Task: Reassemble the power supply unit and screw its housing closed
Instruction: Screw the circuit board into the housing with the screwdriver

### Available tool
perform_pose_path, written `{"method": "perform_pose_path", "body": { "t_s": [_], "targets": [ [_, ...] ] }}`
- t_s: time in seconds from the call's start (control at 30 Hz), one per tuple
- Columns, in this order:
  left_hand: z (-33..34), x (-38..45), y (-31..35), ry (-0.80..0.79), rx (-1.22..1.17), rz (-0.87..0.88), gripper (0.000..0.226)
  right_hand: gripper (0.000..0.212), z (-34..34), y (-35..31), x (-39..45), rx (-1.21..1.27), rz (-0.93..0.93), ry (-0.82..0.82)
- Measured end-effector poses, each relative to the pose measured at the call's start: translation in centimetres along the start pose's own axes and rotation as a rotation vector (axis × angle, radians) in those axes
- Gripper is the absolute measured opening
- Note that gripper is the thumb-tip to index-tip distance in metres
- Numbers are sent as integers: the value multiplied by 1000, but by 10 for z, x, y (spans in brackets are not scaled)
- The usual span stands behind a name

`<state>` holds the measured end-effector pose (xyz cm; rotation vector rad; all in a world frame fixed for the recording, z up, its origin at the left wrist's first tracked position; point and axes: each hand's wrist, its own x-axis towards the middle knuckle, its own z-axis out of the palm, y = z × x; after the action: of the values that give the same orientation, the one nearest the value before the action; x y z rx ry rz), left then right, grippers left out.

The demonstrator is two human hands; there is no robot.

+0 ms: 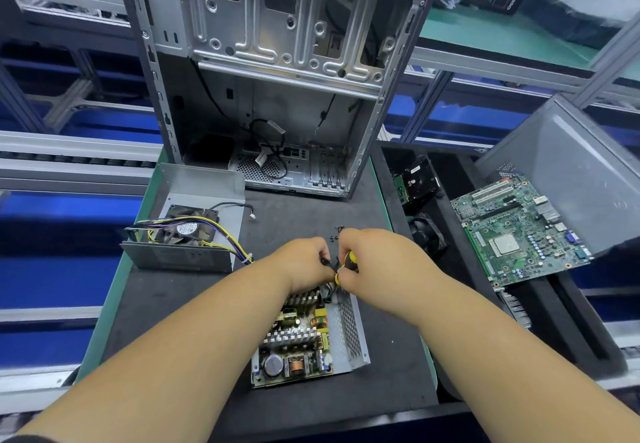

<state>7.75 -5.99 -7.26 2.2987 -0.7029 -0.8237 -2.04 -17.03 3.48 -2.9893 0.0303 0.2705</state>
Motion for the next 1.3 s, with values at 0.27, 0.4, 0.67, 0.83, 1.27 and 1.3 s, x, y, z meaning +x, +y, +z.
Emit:
{"method": "perform_pose_path", "body": {
  "t_s": [0.27,0.4,0.67,0.83,1.27,1.3],
  "targets": [
    [2,2,-1,20,8,17,23,9,-5,-2,0,-13,2,-40],
    [3,3,-1,33,-1,5,28,13,-9,-5,3,-108,24,-47],
    [-1,-2,1,4,21,12,15,32,-2,-13,8,-305,39,-22],
    [-2,-3,1,5,36,20,13,28,1,-11,3,-276,0,-34],
    [-3,-5,3,8,-23,4,12,24,-11,-12,1,-241,-21,93],
    [-3,-5,3,12,-22,2,13,23,-12,-11,-1,-228,-21,105]
  ]
}}
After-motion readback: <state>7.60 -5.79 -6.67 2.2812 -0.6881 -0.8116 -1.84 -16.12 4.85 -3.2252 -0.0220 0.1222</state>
